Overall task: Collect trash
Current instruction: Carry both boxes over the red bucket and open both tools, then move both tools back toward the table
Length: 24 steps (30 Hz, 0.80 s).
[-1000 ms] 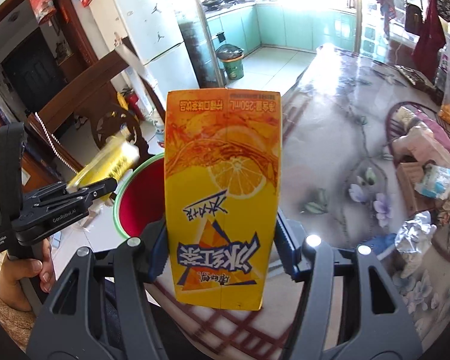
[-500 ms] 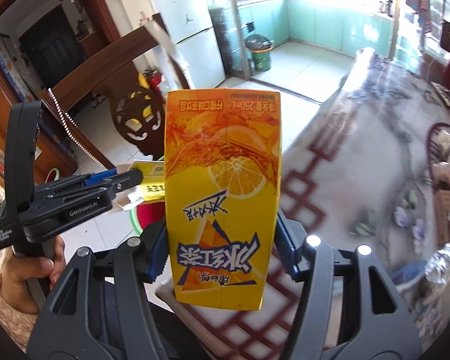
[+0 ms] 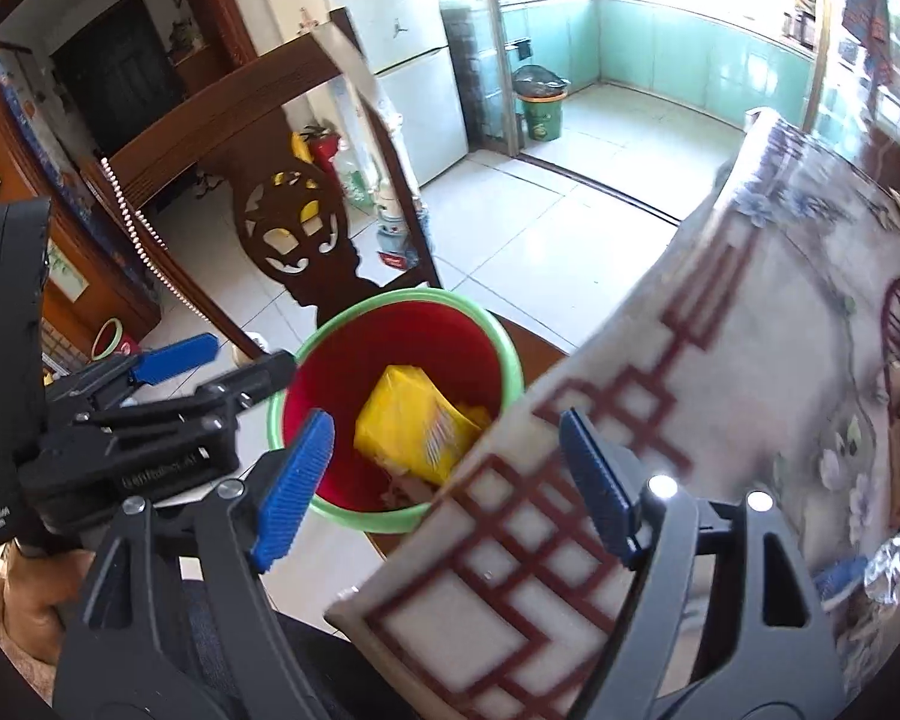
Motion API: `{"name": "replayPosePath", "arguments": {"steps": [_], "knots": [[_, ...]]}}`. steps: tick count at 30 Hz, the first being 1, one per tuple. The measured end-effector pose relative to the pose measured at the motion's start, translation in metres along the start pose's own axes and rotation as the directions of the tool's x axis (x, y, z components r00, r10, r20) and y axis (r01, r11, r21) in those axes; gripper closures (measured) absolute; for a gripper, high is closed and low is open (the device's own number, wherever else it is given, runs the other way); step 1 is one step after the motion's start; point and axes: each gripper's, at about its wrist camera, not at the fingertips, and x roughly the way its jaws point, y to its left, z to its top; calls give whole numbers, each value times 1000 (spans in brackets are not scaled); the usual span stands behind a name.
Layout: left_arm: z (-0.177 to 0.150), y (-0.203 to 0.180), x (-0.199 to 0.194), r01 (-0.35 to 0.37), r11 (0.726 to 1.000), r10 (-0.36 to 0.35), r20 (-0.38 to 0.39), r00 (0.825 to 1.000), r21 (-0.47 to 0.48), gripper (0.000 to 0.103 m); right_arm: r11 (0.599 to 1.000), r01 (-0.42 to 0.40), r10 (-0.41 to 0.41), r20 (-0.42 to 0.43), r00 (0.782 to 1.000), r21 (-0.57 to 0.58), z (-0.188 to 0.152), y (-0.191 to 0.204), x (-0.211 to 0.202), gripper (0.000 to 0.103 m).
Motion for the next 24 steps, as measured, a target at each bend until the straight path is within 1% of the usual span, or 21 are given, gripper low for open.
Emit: {"name": "replayPosePath", "arguments": {"steps": [4, 9, 13, 16, 21, 24], "knots": [[0, -5, 0, -17, 999, 17, 2, 1000, 31, 30, 999, 13, -13, 3, 1000, 46, -12, -12, -15, 27], [0, -8, -3, -27, 999, 26, 9, 1000, 37, 30, 997, 63, -64, 22, 998, 40, -30, -27, -37, 27], [0, -13, -4, -41, 998, 41, 8, 999, 47, 30, 995, 86, -88, 34, 996, 54, -45, -43, -54, 22], [0, -17, -6, -54, 997, 53, 14, 999, 62, 30, 992, 105, -107, 32, 994, 71, -55, -56, -63, 22], [1, -28, -6, -88, 991, 87, 18, 996, 100, 30, 982, 157, -161, 34, 986, 104, -76, -89, -80, 22], [1, -34, -6, -110, 986, 108, 19, 994, 125, 30, 969, 199, -205, 28, 978, 146, -93, -119, -90, 22]]}}
